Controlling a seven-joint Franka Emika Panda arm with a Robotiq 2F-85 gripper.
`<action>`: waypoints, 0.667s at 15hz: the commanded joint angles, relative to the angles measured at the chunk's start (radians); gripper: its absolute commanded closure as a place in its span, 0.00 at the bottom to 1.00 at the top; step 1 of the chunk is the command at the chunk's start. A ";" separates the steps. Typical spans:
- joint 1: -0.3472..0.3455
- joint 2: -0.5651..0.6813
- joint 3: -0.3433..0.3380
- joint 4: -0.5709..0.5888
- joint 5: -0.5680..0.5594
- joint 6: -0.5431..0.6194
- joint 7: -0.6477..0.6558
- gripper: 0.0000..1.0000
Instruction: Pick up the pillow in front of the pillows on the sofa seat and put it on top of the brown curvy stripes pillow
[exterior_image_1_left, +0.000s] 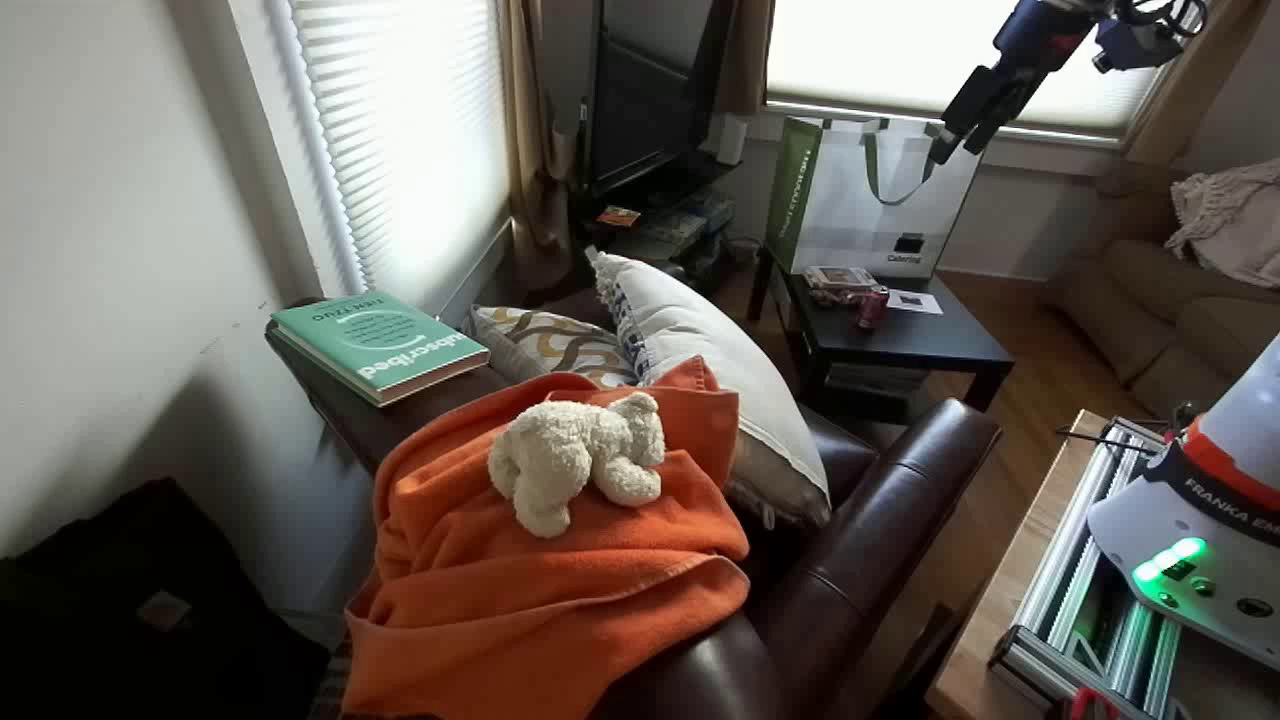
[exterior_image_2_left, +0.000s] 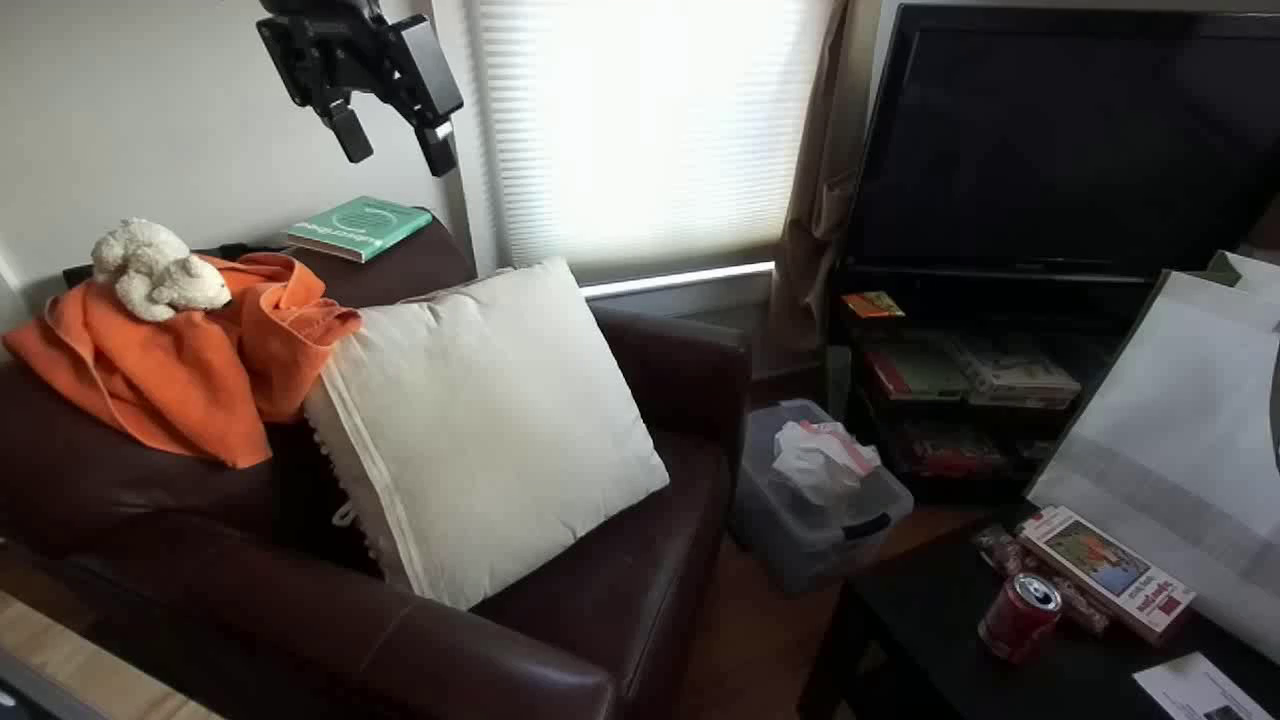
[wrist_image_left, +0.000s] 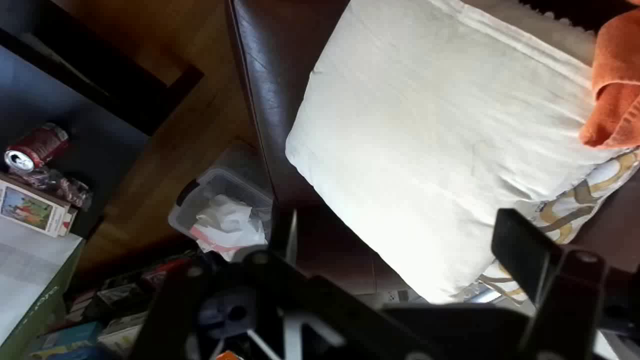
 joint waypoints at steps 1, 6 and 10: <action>0.000 0.000 0.000 0.001 0.000 -0.002 0.000 0.00; 0.000 0.000 0.000 0.001 0.000 -0.002 0.000 0.00; 0.005 0.128 0.053 0.043 0.120 0.118 0.225 0.00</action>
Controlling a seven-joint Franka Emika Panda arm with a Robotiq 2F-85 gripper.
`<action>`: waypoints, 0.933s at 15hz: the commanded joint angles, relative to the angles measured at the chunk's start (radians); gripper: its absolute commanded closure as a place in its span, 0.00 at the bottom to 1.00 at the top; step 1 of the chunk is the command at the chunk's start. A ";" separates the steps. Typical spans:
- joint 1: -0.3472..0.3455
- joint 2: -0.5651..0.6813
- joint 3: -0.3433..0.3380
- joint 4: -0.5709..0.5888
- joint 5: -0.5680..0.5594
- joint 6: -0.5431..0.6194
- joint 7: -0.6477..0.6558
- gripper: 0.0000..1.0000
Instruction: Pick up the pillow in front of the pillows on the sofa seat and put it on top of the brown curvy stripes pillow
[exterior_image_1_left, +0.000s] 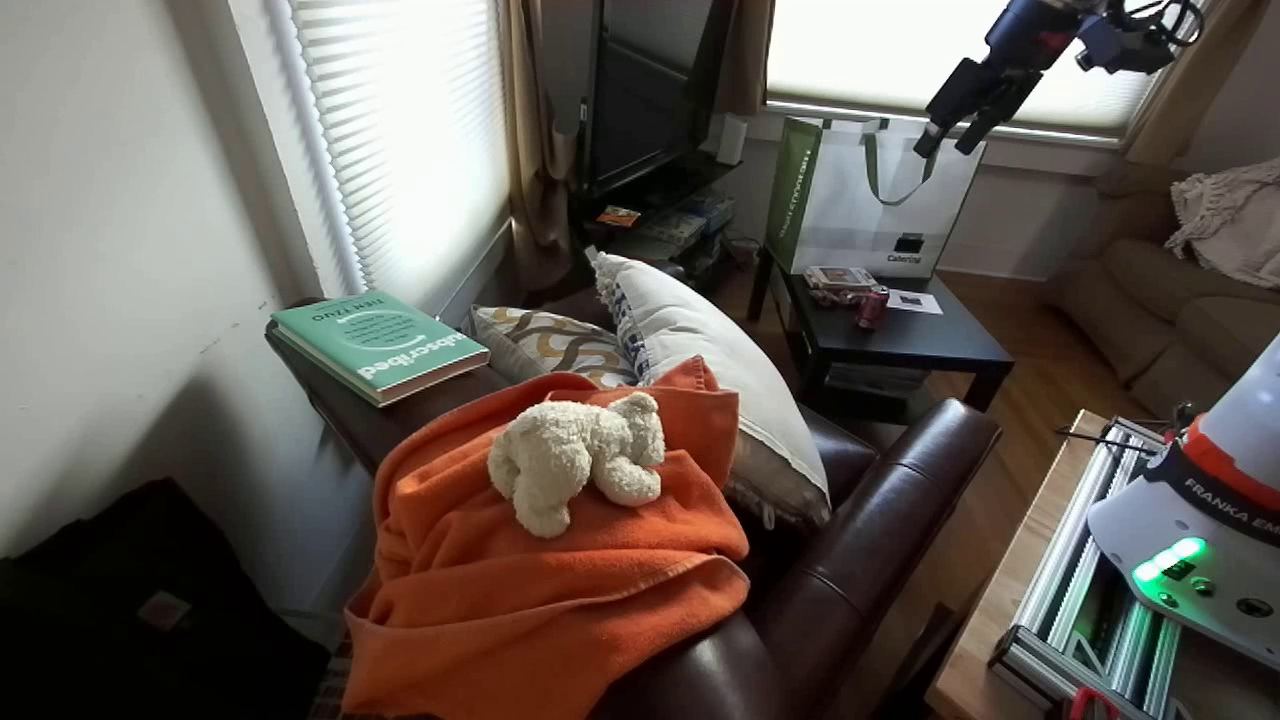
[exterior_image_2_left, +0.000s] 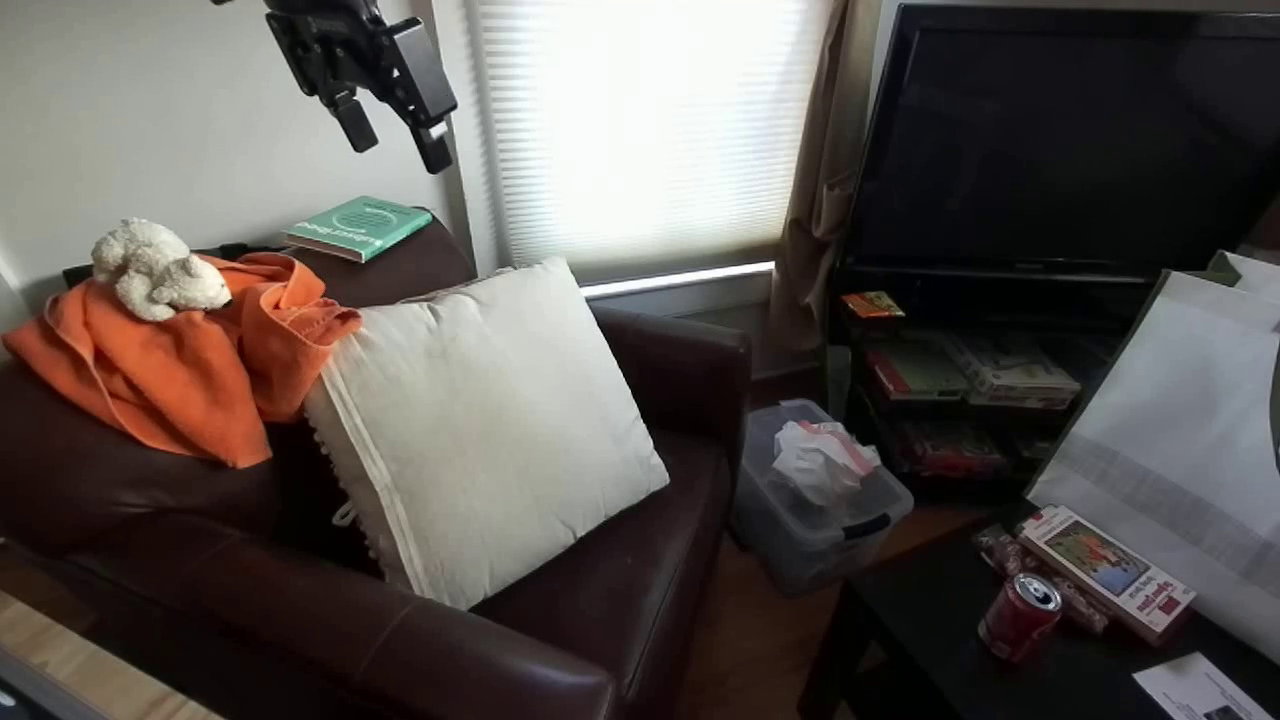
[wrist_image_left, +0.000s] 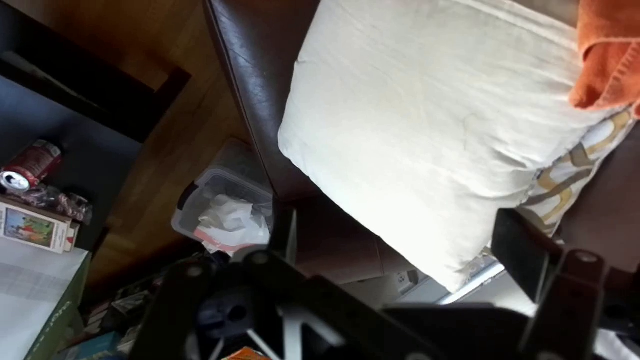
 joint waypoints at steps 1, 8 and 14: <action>0.011 0.163 0.065 0.054 0.108 0.118 0.192 0.00; -0.037 0.503 0.242 0.276 0.015 0.102 0.574 0.00; -0.001 0.509 0.206 0.271 0.020 0.130 0.555 0.00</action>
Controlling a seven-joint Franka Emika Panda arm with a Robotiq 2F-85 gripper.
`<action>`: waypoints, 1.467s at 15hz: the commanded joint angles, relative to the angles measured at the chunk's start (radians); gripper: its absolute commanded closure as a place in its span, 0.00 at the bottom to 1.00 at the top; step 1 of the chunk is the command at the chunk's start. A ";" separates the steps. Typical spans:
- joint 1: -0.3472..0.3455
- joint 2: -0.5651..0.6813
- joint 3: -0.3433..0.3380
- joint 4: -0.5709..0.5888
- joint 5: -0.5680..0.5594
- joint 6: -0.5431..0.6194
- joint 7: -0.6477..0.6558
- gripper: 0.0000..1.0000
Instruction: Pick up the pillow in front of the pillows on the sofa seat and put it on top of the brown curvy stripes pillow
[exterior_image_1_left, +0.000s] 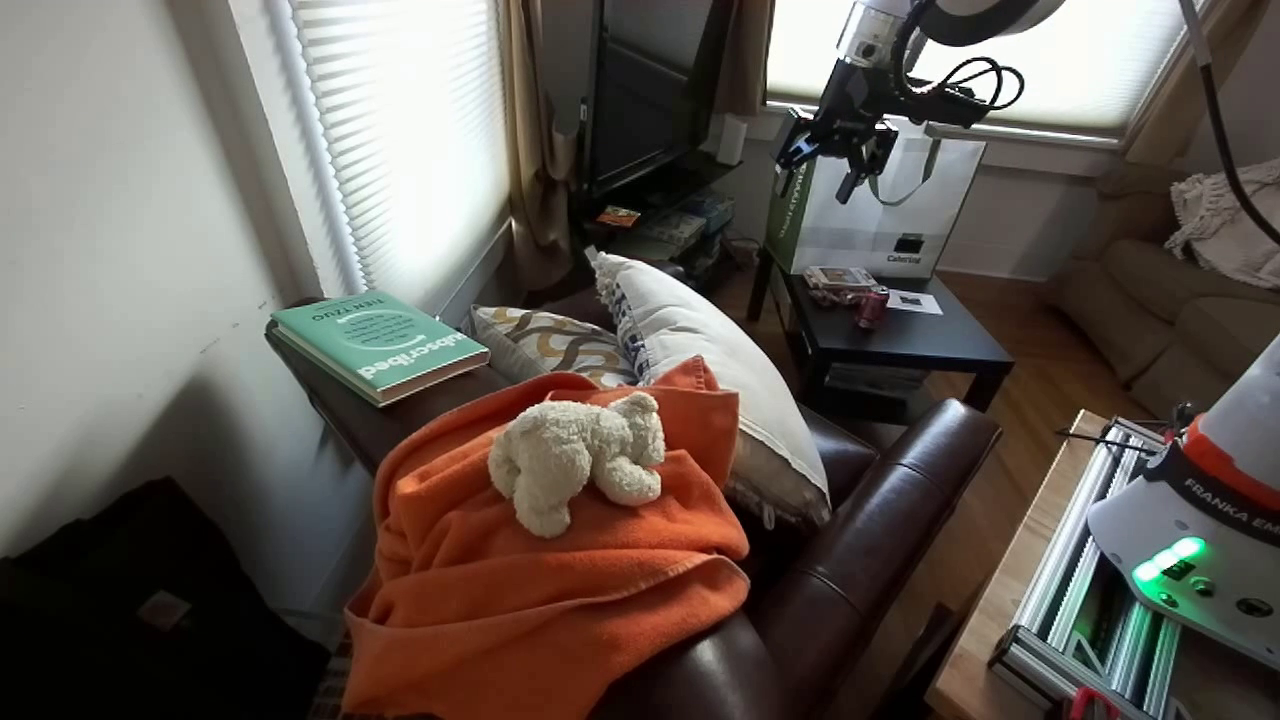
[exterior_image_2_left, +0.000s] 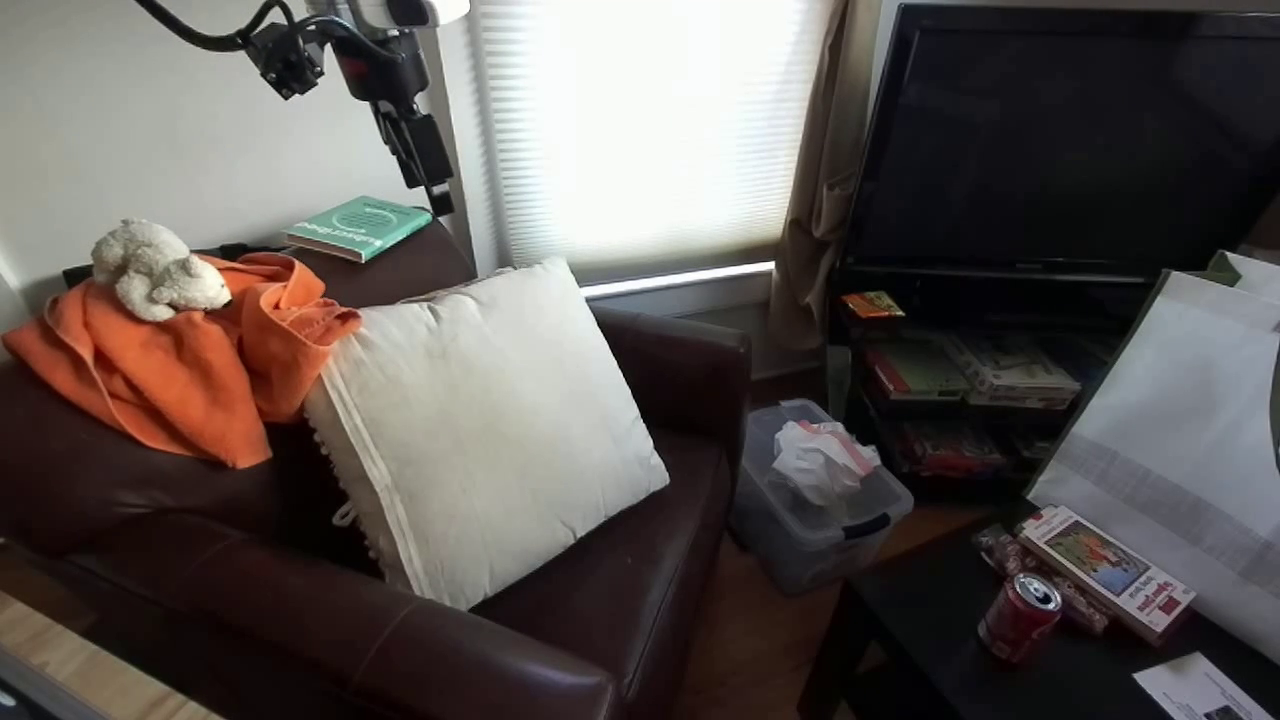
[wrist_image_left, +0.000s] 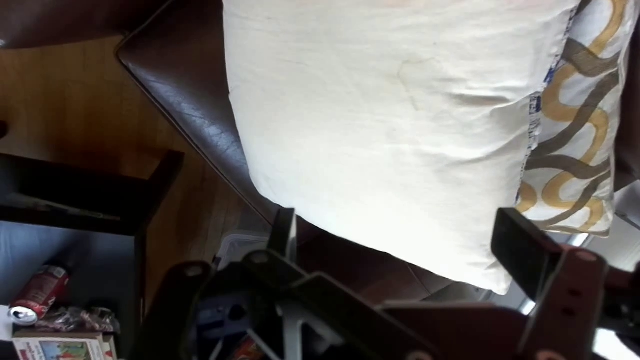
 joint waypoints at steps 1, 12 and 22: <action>0.025 -0.003 -0.028 -0.008 -0.016 0.009 0.046 0.00; 0.225 0.652 -0.094 0.572 -0.104 -0.282 0.295 0.00; 0.416 0.934 -0.176 0.886 -0.200 -0.411 0.456 0.00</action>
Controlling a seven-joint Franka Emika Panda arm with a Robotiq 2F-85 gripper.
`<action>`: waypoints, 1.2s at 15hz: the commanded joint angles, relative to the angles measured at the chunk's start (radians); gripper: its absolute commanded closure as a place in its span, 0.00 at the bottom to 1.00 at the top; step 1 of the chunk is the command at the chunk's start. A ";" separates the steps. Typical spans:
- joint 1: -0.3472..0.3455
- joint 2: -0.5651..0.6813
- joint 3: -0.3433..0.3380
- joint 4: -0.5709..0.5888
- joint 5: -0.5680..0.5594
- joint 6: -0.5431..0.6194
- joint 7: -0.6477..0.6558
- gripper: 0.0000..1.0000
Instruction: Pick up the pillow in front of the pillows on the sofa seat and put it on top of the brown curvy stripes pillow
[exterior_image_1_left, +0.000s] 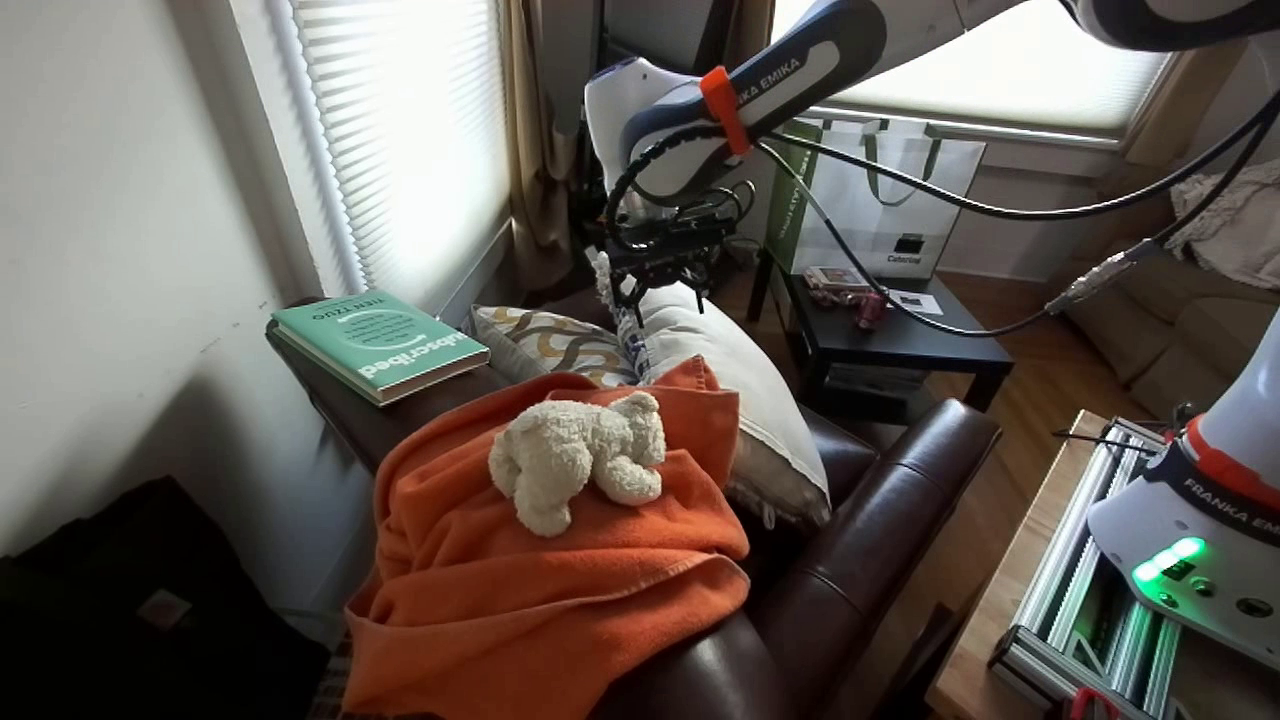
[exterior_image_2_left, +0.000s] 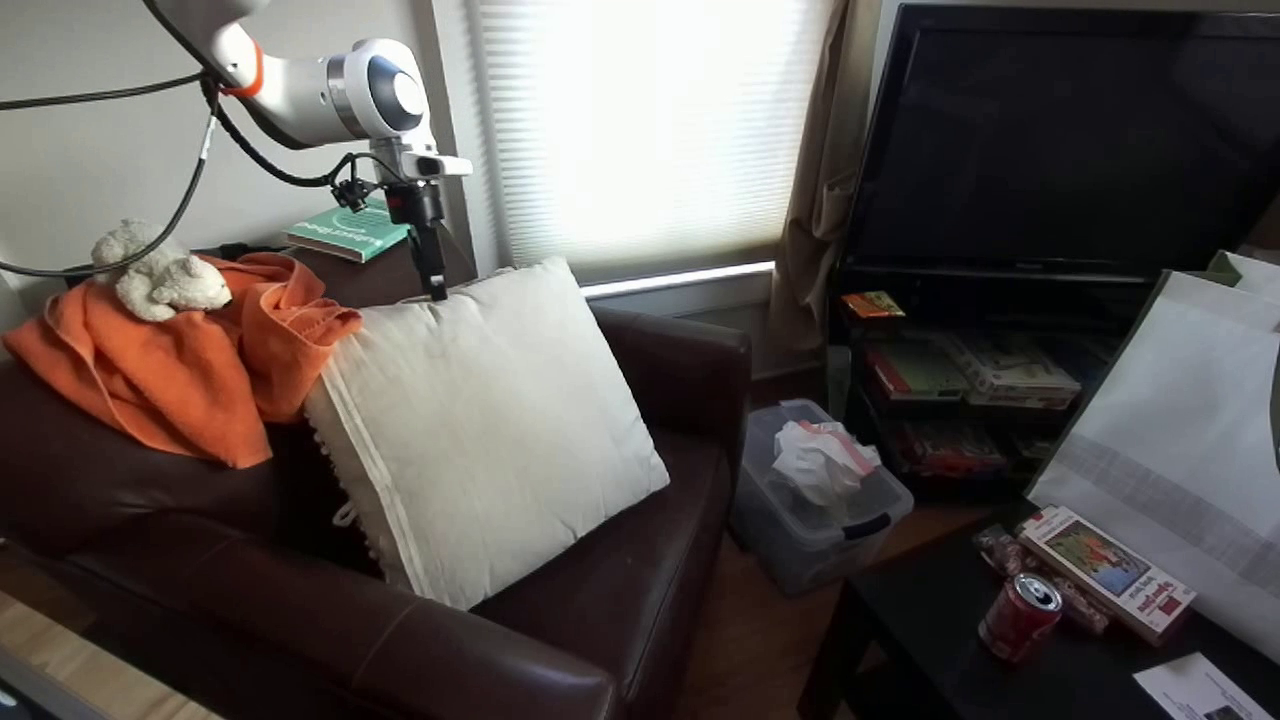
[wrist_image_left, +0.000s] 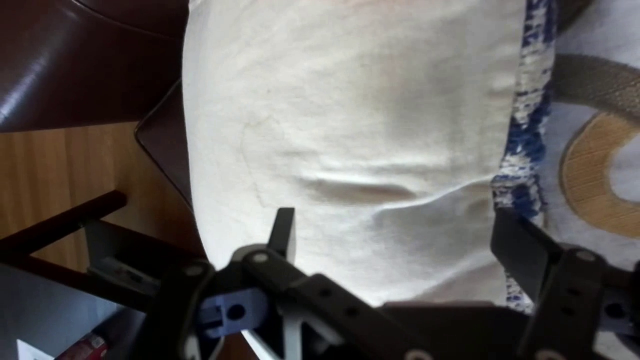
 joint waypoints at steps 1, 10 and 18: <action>0.009 0.006 -0.013 0.012 0.008 -0.005 -0.004 0.00; 0.008 0.048 -0.008 0.071 0.024 0.021 -0.004 0.00; 0.035 0.204 -0.018 0.245 0.026 -0.023 -0.006 0.00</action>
